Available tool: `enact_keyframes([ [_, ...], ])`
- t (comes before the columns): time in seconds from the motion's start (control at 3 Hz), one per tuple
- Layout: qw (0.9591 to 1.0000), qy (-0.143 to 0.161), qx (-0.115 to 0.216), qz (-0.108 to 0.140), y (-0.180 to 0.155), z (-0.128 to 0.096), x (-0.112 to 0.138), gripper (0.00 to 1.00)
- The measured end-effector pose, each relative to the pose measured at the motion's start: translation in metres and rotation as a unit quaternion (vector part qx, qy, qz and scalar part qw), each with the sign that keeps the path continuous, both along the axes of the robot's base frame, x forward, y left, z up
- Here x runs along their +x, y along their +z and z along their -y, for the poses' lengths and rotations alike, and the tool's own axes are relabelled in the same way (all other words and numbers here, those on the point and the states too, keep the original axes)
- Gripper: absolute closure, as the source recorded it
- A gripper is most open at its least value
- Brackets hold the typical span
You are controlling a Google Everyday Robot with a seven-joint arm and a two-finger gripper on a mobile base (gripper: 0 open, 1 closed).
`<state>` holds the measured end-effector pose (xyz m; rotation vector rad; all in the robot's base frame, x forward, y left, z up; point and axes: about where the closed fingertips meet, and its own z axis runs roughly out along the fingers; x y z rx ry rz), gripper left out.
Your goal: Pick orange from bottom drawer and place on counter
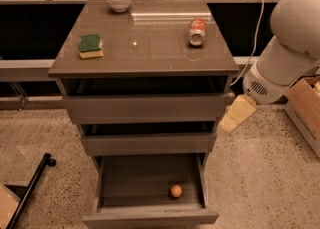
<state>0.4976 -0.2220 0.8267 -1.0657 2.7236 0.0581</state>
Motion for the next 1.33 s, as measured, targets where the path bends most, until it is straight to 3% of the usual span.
enact_keyframes([
  [0.33,0.9992,-0.039,-0.002,-0.009,-0.035,-0.001,0.001,0.0],
  [1.0,0.9983,-0.057,0.005,-0.005,-0.04,-0.001,0.002,0.0],
  [1.33,0.9961,-0.084,0.008,-0.027,-0.062,-0.013,0.002,0.0],
])
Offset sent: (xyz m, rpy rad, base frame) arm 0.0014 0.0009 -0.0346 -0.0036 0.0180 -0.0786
